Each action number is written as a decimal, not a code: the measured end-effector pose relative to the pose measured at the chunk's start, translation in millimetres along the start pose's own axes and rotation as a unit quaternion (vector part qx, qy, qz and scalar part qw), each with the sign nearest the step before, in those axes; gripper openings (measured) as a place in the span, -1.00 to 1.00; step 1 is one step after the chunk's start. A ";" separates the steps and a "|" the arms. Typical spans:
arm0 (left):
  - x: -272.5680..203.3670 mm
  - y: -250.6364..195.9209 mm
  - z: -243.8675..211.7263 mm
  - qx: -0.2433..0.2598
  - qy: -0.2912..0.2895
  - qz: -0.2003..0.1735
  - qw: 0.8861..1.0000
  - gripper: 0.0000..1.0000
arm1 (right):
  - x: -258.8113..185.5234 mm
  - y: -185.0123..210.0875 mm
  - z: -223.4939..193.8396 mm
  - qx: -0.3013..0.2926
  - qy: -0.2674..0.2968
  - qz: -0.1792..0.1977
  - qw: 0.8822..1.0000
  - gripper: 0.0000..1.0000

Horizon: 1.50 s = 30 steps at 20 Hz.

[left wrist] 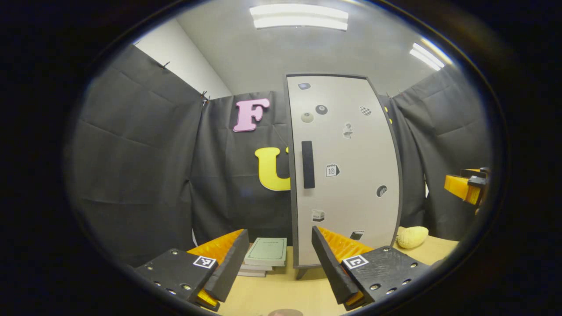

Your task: Open the cabinet door with the right hand, grasp the bottle in the cabinet with the left hand and place it on the coaster, then close the cabinet door with the right hand.

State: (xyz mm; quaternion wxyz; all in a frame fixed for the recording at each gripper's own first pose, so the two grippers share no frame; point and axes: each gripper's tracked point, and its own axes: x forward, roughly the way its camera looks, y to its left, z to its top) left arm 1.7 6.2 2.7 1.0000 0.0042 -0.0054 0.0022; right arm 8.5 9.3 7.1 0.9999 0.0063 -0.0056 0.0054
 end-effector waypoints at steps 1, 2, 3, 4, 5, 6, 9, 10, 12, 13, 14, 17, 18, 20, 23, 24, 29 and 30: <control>1.0 0.3 -0.7 0.001 0.000 0.000 1.000 0.73 | 1.2 1.0 0.0 0.001 0.001 0.001 1.000 0.95; 2.3 1.2 -0.4 0.002 0.000 0.001 1.000 0.73 | 2.2 2.6 -1.0 0.001 0.001 0.002 1.000 0.94; 1.9 2.8 -0.6 0.003 -0.001 0.002 1.000 0.73 | 3.4 4.4 0.0 0.002 0.001 0.003 1.000 0.94; 2.3 4.7 0.8 0.004 -0.002 0.004 1.000 0.73 | 3.8 6.3 1.0 0.002 0.001 0.004 1.000 0.94; 2.2 6.4 1.1 0.004 -0.003 0.005 1.000 0.73 | 6.0 7.7 1.8 0.002 0.000 0.005 1.000 0.95; 2.0 9.0 1.3 0.004 -0.003 0.006 1.000 0.73 | 6.9 9.9 2.4 0.003 0.000 0.007 1.000 0.95; 2.3 16.3 2.7 0.005 -0.005 0.012 1.000 0.73 | 13.3 17.7 8.6 0.004 -0.004 0.016 1.000 0.94; 0.9 20.0 3.7 0.006 -0.007 0.015 1.000 0.73 | 15.3 21.6 10.4 0.004 -0.006 0.020 1.000 0.94; -0.6 29.6 6.9 0.009 -0.009 0.023 1.000 0.73 | 22.8 31.8 19.4 0.004 -0.011 0.030 0.999 0.96; -1.8 35.6 6.0 0.009 -0.010 0.028 1.000 0.73 | 27.9 38.1 25.1 0.005 -0.014 0.037 0.999 0.96; -3.8 41.9 5.7 0.009 -0.010 0.034 0.999 0.73 | 32.0 44.2 29.6 0.005 -0.015 0.043 0.999 0.94; -10.5 66.2 3.3 0.009 -0.007 0.056 0.998 0.73 | 47.1 64.3 40.4 0.005 -0.014 0.063 0.998 0.94; -12.0 74.5 2.4 0.009 -0.006 0.063 0.998 0.73 | 51.7 72.7 44.9 0.005 -0.015 0.071 0.997 0.96; -17.2 93.9 -0.4 0.009 -0.004 0.082 0.997 0.72 | 61.6 88.7 54.3 0.002 -0.020 0.086 0.996 0.95; -24.1 122.3 -3.7 0.013 0.000 0.107 0.994 0.73 | 75.9 115.0 65.7 0.000 -0.025 0.105 0.994 0.94; -26.3 131.6 -3.9 0.014 0.002 0.116 0.993 0.73 | 81.0 124.0 67.9 0.002 -0.023 0.112 0.993 0.94; -44.2 182.2 -12.8 0.020 0.012 0.160 0.987 0.72 | 105.7 170.4 76.8 0.011 -0.019 0.138 0.990 0.95; -48.5 192.5 -14.1 0.022 0.013 0.169 0.985 0.77 | 109.9 179.8 78.2 0.010 -0.019 0.143 0.990 0.94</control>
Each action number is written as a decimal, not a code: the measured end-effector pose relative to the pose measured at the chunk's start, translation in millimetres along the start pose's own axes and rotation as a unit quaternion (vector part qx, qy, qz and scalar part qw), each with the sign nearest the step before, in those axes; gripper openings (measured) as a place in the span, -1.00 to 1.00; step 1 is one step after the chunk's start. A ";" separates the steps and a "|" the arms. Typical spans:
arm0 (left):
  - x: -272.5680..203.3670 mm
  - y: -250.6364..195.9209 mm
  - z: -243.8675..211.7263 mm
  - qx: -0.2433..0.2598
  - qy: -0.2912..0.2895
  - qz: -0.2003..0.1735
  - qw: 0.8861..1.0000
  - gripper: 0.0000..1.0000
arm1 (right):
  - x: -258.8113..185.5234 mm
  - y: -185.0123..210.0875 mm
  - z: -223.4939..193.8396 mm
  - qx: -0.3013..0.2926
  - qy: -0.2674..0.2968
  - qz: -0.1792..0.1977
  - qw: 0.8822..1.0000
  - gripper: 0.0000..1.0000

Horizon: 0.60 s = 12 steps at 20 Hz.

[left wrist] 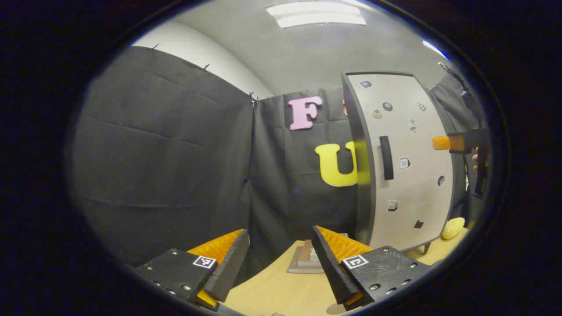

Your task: Open the cabinet door with the right hand, grasp the bottle in the cabinet with the left hand and place it on the coaster, then close the cabinet door with the right hand.

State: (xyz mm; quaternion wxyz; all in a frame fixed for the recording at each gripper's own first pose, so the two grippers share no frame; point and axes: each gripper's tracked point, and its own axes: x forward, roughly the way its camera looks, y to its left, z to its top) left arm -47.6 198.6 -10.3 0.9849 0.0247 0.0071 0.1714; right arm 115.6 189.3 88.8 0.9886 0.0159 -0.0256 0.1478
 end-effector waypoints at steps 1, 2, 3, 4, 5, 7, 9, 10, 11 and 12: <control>-0.5 10.8 -2.6 0.001 0.001 0.010 1.000 0.77 | 7.1 6.5 1.5 0.000 0.000 0.003 1.000 0.95; -0.9 21.9 -5.7 0.002 0.004 0.019 1.000 0.77 | 13.0 13.7 1.6 0.000 -0.001 0.007 1.000 0.95; -2.4 32.0 -9.5 0.001 0.008 0.029 1.000 0.77 | 19.7 20.8 2.2 0.001 -0.001 0.010 1.000 0.94; -2.6 41.3 -12.7 0.000 0.011 0.037 0.999 0.72 | 27.0 27.8 2.5 0.001 -0.001 0.014 1.000 0.94; -2.7 49.5 -16.3 0.000 0.015 0.045 0.999 0.72 | 34.2 32.4 3.2 0.000 -0.001 0.017 1.000 0.94; -3.2 69.2 -20.9 0.002 0.019 0.061 0.998 0.73 | 46.6 43.6 1.2 -0.004 0.001 0.019 1.000 0.94; -4.4 85.6 -25.3 0.003 0.021 0.075 0.997 0.77 | 59.8 53.3 -1.2 -0.005 0.005 0.021 1.000 0.94; -4.3 92.0 -26.2 0.004 0.023 0.082 0.996 0.77 | 65.7 57.5 -3.3 -0.005 0.007 0.022 1.000 0.94; -5.9 97.5 -28.2 0.004 0.025 0.089 0.996 0.77 | 71.3 62.4 -5.5 -0.005 0.010 0.022 1.000 0.94; -6.9 105.0 -29.7 0.004 0.026 0.095 0.995 0.77 | 76.9 66.5 -7.4 -0.006 0.013 0.022 1.000 0.94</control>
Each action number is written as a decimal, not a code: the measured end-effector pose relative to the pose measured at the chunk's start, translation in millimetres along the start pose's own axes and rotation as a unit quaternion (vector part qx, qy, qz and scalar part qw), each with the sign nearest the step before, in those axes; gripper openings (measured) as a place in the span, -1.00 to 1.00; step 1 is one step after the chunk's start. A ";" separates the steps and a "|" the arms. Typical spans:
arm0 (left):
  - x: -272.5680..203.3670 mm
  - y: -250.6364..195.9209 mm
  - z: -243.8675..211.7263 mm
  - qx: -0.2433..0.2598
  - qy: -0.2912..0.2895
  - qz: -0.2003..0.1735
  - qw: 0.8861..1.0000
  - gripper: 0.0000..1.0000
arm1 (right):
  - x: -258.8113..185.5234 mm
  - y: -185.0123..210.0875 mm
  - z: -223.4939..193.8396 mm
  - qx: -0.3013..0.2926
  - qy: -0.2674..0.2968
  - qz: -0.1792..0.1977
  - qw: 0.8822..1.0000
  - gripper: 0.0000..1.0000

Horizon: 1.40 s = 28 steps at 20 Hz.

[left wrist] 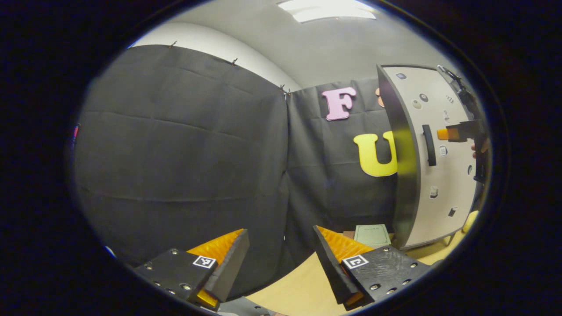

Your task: Open the cabinet door with the right hand, grasp the bottle in the cabinet with the left hand and place it on the coaster, then close the cabinet door with the right hand.

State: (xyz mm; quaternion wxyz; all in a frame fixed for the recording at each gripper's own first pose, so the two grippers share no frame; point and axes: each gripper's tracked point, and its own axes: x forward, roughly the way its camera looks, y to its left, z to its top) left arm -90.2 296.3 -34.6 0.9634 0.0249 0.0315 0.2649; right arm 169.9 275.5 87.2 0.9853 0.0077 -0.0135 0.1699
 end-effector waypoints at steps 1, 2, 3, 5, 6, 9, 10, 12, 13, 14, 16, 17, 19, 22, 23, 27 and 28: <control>-0.5 7.5 -3.1 0.000 0.001 0.006 1.000 0.77 | 5.7 3.4 -2.0 -0.001 0.003 0.001 1.000 0.94; -0.3 14.7 -4.4 0.000 0.002 0.012 1.000 0.77 | 11.1 7.1 -4.0 -0.003 0.006 0.000 1.000 0.94; -0.5 19.3 -6.3 0.000 0.003 0.018 1.000 0.77 | 16.4 9.1 -5.7 -0.005 0.010 -0.001 1.000 0.95; -0.1 27.4 -8.9 0.002 0.004 0.029 1.000 0.72 | 27.2 13.0 -9.7 -0.007 0.017 -0.004 1.000 0.94; 0.0 32.1 -9.9 0.002 0.005 0.033 0.999 0.72 | 31.9 15.3 -11.6 -0.008 0.021 -0.004 1.000 0.94; 0.2 35.3 -13.9 0.000 0.008 0.044 0.999 0.73 | 45.1 21.4 -15.6 -0.007 0.031 -0.005 0.999 0.94; -0.2 37.1 -14.8 -0.001 0.009 0.047 0.999 0.73 | 49.6 24.0 -15.8 -0.008 0.034 -0.004 0.999 0.94; -3.5 44.8 -16.0 -0.005 0.011 0.052 0.999 0.73 | 58.4 24.9 -19.8 -0.009 0.045 -0.009 0.999 0.82; -5.8 47.9 -18.6 -0.005 0.012 0.053 0.999 0.77 | 62.5 25.8 -22.7 -0.007 0.054 -0.011 0.998 0.81; -5.3 49.5 -21.0 -0.005 0.012 0.055 0.998 0.77 | 66.0 26.0 -26.7 -0.004 0.064 -0.013 0.998 0.72; -6.7 52.4 -22.3 -0.005 0.013 0.058 0.998 0.73 | 70.8 27.4 -37.2 0.001 0.091 -0.015 0.996 0.62; -6.3 55.0 -22.3 -0.006 0.012 0.061 0.998 0.77 | 72.8 22.7 -42.4 0.003 0.099 -0.029 0.995 0.37; -7.5 61.9 -22.9 -0.009 0.011 0.064 0.998 0.77 | 74.2 24.7 -44.9 0.019 0.109 -0.027 0.993 -0.14; -8.8 65.8 -25.4 -0.012 0.013 0.064 0.998 0.77 | 73.5 21.9 -45.8 0.028 0.114 -0.036 0.992 -0.31; -8.4 66.4 -24.6 -0.011 0.013 0.063 0.998 0.73 | 71.9 22.6 -45.5 0.033 0.118 -0.035 0.992 -0.42; -5.0 63.2 -21.7 -0.012 0.007 0.054 0.998 0.77 | 68.5 22.6 -45.7 0.032 0.127 -0.017 0.991 -0.67; -3.2 59.9 -21.9 -0.013 0.006 0.050 0.999 0.77 | 66.7 22.8 -46.8 0.032 0.131 -0.009 0.991 -0.67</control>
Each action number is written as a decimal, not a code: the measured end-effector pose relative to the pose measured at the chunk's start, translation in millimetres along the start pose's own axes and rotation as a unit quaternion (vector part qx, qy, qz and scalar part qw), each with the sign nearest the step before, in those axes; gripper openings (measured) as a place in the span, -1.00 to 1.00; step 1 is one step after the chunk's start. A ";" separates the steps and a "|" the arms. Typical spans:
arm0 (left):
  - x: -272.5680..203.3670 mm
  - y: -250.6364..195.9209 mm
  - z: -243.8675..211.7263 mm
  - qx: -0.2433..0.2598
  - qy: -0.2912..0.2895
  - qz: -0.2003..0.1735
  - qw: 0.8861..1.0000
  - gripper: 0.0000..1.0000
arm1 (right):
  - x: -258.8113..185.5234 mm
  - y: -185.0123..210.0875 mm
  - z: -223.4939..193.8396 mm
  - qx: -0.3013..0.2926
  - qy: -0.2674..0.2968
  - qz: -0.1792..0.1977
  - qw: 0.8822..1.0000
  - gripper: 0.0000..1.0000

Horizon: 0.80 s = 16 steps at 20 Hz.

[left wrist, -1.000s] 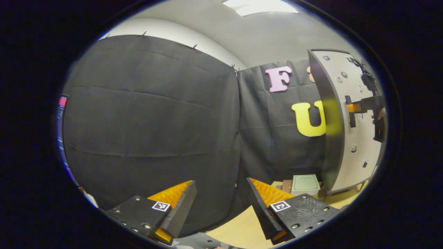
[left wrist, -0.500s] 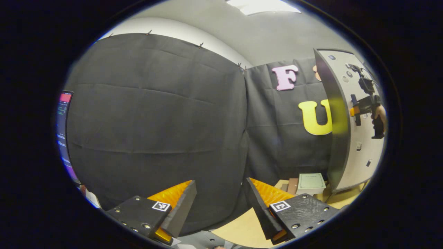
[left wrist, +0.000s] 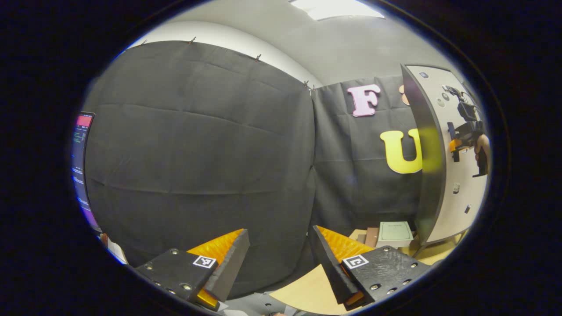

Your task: Open the cabinet door with the right hand, grasp the bottle in the cabinet with the left hand and place it on the coaster, then close the cabinet door with the right hand.

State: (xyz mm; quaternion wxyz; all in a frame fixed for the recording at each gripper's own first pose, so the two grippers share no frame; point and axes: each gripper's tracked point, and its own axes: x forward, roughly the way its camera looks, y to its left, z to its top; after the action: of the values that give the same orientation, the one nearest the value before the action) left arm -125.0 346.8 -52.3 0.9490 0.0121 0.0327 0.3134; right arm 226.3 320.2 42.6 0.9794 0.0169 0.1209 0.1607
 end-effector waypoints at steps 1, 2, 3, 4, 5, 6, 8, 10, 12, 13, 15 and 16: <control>1.3 -3.1 1.3 -0.001 -0.001 -0.005 1.000 0.77 | -1.3 -0.2 0.4 0.001 0.001 0.007 1.000 -0.67; 0.7 -6.1 2.2 -0.001 -0.002 -0.011 1.000 0.77 | -4.2 0.2 -0.2 0.003 0.001 0.014 1.000 -0.67; 1.6 -10.1 3.2 -0.001 -0.003 -0.016 1.000 0.77 | -6.7 -0.5 -0.2 0.003 0.004 0.021 1.000 -0.67; 1.9 -14.9 4.5 0.000 -0.006 -0.023 1.000 0.77 | -9.0 -1.5 -0.3 0.002 0.002 0.028 1.000 -0.67; 2.3 -19.3 6.1 0.001 -0.007 -0.031 1.000 0.73 | -12.0 -2.4 -0.3 0.003 0.002 0.034 0.999 -0.67; 3.9 -25.2 7.9 0.002 -0.008 -0.039 0.999 0.77 | -13.1 -2.5 -1.4 0.005 0.002 0.041 0.999 -0.70; 5.5 -38.8 13.5 0.003 -0.013 -0.057 0.998 0.77 | -14.0 -1.8 -1.4 0.009 0.005 0.054 0.998 -0.67; 6.8 -56.0 17.1 0.005 -0.019 -0.077 0.997 0.77 | -15.2 -2.8 -1.1 0.009 0.006 0.064 0.998 -0.67; 9.1 -75.2 22.9 0.006 -0.025 -0.100 0.995 0.73 | -17.3 -4.0 -1.2 0.008 0.006 0.072 0.997 -0.67; 11.0 -84.4 25.7 0.006 -0.028 -0.110 0.993 0.77 | -18.2 -4.7 -1.2 0.009 0.007 0.077 0.997 -0.67; 11.6 -102.1 30.2 0.006 -0.033 -0.131 0.991 0.77 | -16.7 -5.8 -0.7 0.013 0.011 0.087 0.996 -0.67; 11.9 -111.3 30.8 0.004 -0.034 -0.141 0.989 0.73 | -16.2 -6.3 -1.3 0.014 0.013 0.091 0.996 -0.67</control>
State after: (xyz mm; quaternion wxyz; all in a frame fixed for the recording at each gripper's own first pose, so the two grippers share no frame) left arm -47.2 264.4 -27.1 0.9841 0.0219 0.0035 0.1760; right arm 213.1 309.0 44.6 0.9587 0.0398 0.1339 0.2477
